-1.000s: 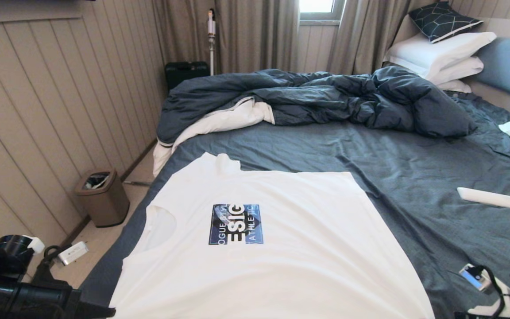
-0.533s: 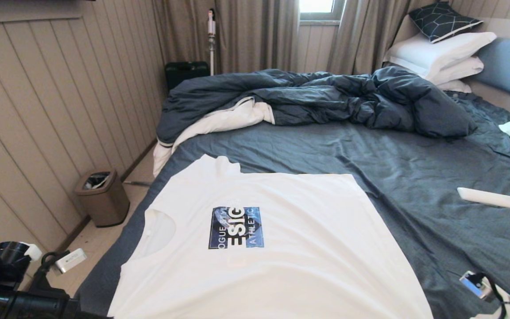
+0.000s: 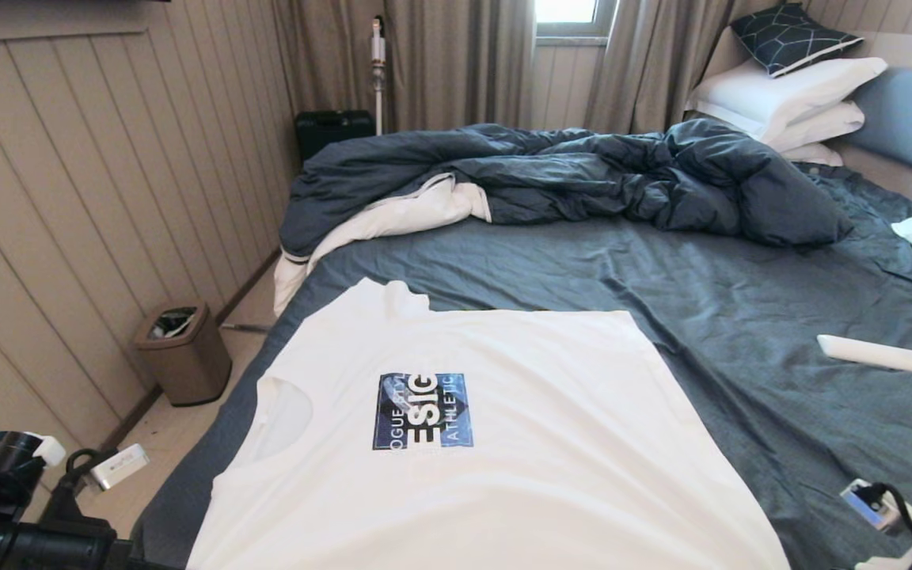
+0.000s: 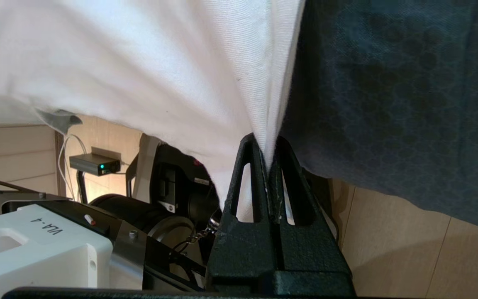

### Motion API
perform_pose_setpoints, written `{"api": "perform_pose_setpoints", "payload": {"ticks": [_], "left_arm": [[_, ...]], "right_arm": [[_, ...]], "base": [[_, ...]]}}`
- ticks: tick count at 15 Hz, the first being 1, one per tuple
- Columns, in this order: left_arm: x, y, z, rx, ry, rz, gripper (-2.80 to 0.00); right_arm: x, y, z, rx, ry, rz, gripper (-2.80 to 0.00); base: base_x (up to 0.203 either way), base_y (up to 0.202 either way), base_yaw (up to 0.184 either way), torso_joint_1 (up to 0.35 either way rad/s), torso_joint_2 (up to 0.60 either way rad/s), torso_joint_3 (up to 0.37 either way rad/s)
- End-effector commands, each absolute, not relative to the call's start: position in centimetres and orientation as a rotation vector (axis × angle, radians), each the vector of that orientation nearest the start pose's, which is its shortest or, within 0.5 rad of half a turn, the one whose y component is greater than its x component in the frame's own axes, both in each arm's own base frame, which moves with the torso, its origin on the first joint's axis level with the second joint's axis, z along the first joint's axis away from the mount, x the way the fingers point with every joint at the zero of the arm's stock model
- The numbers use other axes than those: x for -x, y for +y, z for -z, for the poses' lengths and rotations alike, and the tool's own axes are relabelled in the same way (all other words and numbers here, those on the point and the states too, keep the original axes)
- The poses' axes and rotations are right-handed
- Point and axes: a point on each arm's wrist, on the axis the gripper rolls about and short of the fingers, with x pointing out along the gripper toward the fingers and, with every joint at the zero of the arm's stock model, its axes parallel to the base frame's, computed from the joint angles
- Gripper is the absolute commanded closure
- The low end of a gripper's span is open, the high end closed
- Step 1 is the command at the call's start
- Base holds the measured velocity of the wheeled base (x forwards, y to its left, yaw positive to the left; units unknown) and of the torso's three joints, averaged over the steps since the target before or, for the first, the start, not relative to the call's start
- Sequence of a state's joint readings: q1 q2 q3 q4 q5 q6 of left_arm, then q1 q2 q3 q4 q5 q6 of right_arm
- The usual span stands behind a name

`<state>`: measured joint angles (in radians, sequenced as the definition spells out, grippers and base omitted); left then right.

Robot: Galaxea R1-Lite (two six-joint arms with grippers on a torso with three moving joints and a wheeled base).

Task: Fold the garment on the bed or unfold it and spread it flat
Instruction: Fold the white T-shirt

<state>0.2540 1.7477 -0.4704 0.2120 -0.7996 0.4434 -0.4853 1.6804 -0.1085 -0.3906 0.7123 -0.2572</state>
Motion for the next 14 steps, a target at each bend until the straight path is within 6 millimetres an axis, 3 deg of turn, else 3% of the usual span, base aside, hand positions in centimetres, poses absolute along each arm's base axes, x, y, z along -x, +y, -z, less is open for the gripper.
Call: {"api": "perform_pose_setpoints", "payload": {"ticks": [1, 5, 8, 10, 14], "left_arm": [[-17.9, 3.0, -5.9, 0.377, 1.134, 0.704, 0.0], [-17.2, 2.8, -6.6, 0.357, 1.141, 0.702, 0.0], [-18.1, 3.0, -7.3, 0.344, 1.112, 0.705, 0.0], [-18.5, 3.1, -8.3, 0.339, 1.091, 0.717, 0.0], [-21.3, 4.0, -12.3, 0.389, 1.031, 0.762, 0.0]], "right_arm": [[-13.4, -5.4, -3.6, -0.421, 0.914, -0.321, 0.0], [-13.0, -5.2, -4.1, -0.403, 0.894, -0.321, 0.0], [-13.6, -5.5, -4.5, -0.392, 0.864, -0.319, 0.0], [-14.2, -5.7, -5.2, -0.379, 0.827, -0.321, 0.0], [-16.0, -6.3, -7.0, -0.433, 0.742, -0.357, 0.0]], "base": [[0.0, 0.0, 0.0, 0.0, 0.0, 0.0], [0.0, 0.0, 0.0, 0.0, 0.0, 0.0], [0.0, 0.0, 0.0, 0.0, 0.0, 0.0], [0.0, 0.0, 0.0, 0.0, 0.0, 0.0], [0.0, 0.0, 0.0, 0.0, 0.0, 0.0]]}}
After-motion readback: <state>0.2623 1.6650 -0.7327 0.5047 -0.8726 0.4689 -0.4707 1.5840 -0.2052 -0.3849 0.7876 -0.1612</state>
